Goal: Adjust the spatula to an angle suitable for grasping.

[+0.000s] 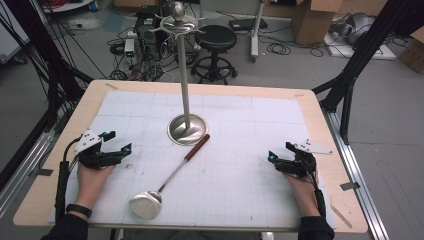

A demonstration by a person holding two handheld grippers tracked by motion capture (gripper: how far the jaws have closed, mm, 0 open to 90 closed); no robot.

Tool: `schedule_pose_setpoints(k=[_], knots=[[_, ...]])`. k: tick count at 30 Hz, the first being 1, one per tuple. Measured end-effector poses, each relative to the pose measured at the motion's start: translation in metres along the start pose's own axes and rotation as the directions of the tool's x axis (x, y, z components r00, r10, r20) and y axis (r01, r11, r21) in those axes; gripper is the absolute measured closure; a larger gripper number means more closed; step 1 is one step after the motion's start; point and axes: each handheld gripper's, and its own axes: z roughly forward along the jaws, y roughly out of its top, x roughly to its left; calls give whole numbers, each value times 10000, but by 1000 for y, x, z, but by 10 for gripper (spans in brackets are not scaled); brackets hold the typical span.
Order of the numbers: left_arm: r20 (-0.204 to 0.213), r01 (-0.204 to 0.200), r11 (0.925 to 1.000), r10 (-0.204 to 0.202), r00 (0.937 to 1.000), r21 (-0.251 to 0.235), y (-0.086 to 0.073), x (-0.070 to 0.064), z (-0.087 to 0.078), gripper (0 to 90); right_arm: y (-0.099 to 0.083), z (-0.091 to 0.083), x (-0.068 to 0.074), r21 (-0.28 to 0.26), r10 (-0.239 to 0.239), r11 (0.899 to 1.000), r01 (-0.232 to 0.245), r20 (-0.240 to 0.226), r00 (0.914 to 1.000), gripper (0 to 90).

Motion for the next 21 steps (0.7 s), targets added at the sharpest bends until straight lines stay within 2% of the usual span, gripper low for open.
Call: schedule_pose_setpoints(k=[3, 21], knots=[[18, 89, 10000, -89, 10000, -30, 0, 1, 0, 180, 0, 0, -1, 13, 130, 9999, -130, -46, 9999, 168], [9, 5, 10000, -5, 10000, 3, 0, 0, 0, 180, 0, 0, 1, -6, -79, 10000, 79, -1, 10000, 168]])
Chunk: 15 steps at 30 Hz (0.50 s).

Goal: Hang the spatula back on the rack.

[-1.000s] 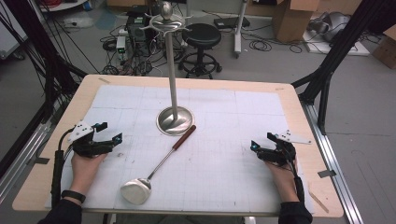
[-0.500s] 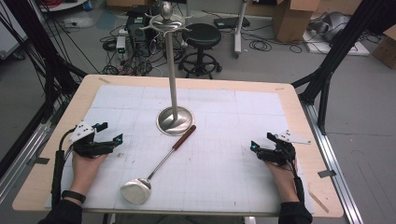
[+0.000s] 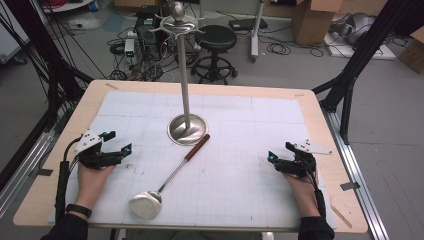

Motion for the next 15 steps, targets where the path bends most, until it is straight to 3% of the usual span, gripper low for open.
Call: schedule_pose_setpoints(k=[3, 11, 15], knots=[[38, 117, 9999, -117, 9999, -51, 0, 1, 0, 180, 0, 0, 0, 12, 50, 10000, -50, 1, 10000, 168], [-272, -58, 10000, 59, 9996, 41, 2, -1, -2, 182, 0, 0, 0, 57, 97, 9999, -97, -46, 9999, 168], [-275, 139, 9993, -148, 9995, -333, 8, 0, -12, 181, 0, 0, -1, 53, 70, 10000, -70, -56, 10000, 171]])
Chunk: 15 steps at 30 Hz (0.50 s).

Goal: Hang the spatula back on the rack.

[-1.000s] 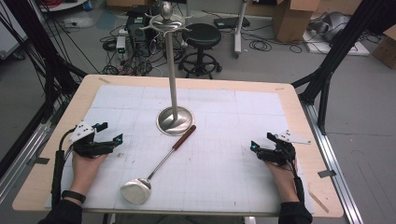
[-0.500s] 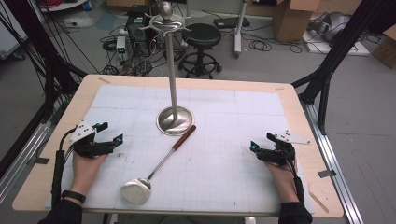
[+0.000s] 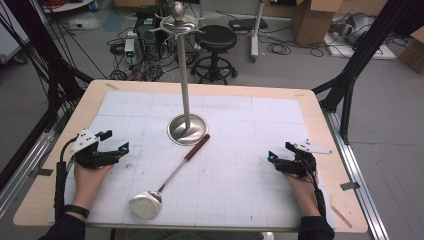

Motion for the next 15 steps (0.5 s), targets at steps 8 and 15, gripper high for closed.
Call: schedule_pose_setpoints(k=[8, 15], knots=[[385, 278, 9992, -266, 9989, -300, 15, -10, -8, 174, 0, 1, 0, 82, 44, 10000, -44, 4, 10000, 171], [1168, -326, 9994, 311, 9927, 103, 29, -39, 0, 169, 0, 1, 0, 88, 38, 10000, -38, 18, 10000, 172]])
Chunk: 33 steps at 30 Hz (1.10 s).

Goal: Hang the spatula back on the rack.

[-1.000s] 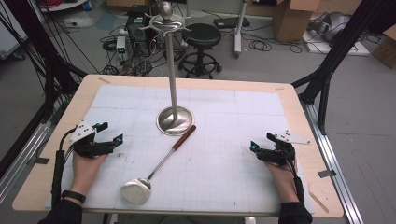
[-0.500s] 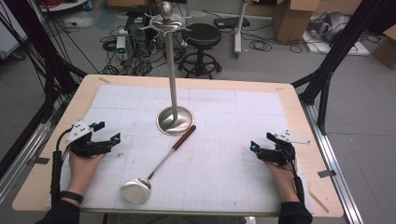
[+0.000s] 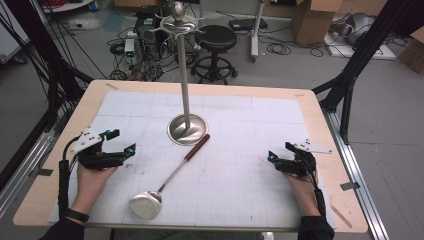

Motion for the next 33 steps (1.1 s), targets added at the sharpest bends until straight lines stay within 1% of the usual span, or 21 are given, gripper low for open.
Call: schedule_pose_setpoints(k=[1, 2, 3, 4, 5, 8, 9, 10, 11, 12, 14, 15, 17, 20, 25, 26, 27, 28, 30, 31, 33], knots=[[247, -109, 9999, 107, 9996, 70, 4, -10, 4, 169, 0, 0, 0, -5, -15, 10000, 15, 9, 10000, 171], [329, -129, 9998, 125, 9994, 144, 5, -14, 6, 168, 0, 0, 0, -9, -16, 10000, 16, 8, 10000, 172], [329, -129, 9998, 125, 9994, 144, 5, -14, 6, 166, 0, 0, 0, -9, -16, 10000, 16, 8, 10000, 172], [512, -182, 9996, 170, 9985, 226, 8, -22, 9, 166, 0, 0, 0, -12, -29, 10000, 29, 9, 10000, 171], [512, -182, 9996, 170, 9985, 226, 8, -22, 9, 166, 0, 0, 0, -12, -29, 10000, 29, 9, 10000, 171], [745, -230, 9990, 200, 9970, 393, 15, -36, 14, 166, 0, 0, 0, -6, -24, 10000, 24, 3, 10000, 172], [745, -230, 9990, 200, 9970, 393, 15, -36, 14, 166, 0, 0, 0, -6, -24, 10000, 24, 3, 10000, 172], [790, -241, 9987, 204, 9967, 458, 16, -39, 15, 166, 0, 0, 0, 14, -5, 10000, 5, -8, 10000, 172], [878, -208, 9987, 167, 9960, 460, 17, -42, 16, 166, 0, 0, 0, -6, -32, 10000, 32, 0, 10000, 172], [1055, -270, 9978, 206, 9942, 599, 20, -48, 20, 166, 0, 0, 0, 10, -15, 10000, 15, -6, 10000, 171], [1129, -323, 9968, 240, 9933, 728, 21, -54, 24, 166, 0, 0, 0, 5, -38, 10000, 38, -2, 10000, 172], [1129, -323, 9968, 240, 9933, 728, 21, -54, 24, 166, 0, 0, 0, 5, -38, 10000, 38, -2, 10000, 172], [1320, -235, 9962, 123, 9912, 839, 22, -60, 29, 167, 0, 0, 1, 32, -29, 10000, 29, -13, 10000, 172], [1421, -367, 9936, 212, 9896, 1069, 24, -67, 35, 167, 0, 0, 1, 35, -65, 10000, 65, -22, 10000, 172], [1639, -497, 9868, 241, 9862, 1543, 25, -80, 44, 167, 0, 0, 1, 30, -56, 10000, 56, -33, 10000, 172], [1697, -557, 9846, 272, 9851, 1657, 24, -82, 46, 167, 0, 0, 1, 28, -51, 10000, 51, -30, 10000, 172], [1753, -617, 9808, 288, 9841, 1849, 23, -86, 49, 167, 0, 0, 1, 42, -63, 10000, 63, -43, 10000, 172], [1803, -725, 9775, 364, 9829, 1979, 23, -87, 51, 174, 0, 0, 1, 34, -93, 10000, 93, -22, 10000, 172], [1864, -780, 9725, 366, 9818, 2195, 22, -90, 54, 176, 0, 0, 1, 42, -83, 10000, 83, -23, 10000, 172], [1864, -780, 9725, 366, 9818, 2195, 22, -90, 54, 176, 0, 0, 1, 42, -83, 10000, 83, -23, 10000, 172], [1871, -870, 9671, 420, 9814, 2391, 21, -92, 56, 176, 0, 0, 1, 46, -72, 10000, 72, -36, 10000, 172]])
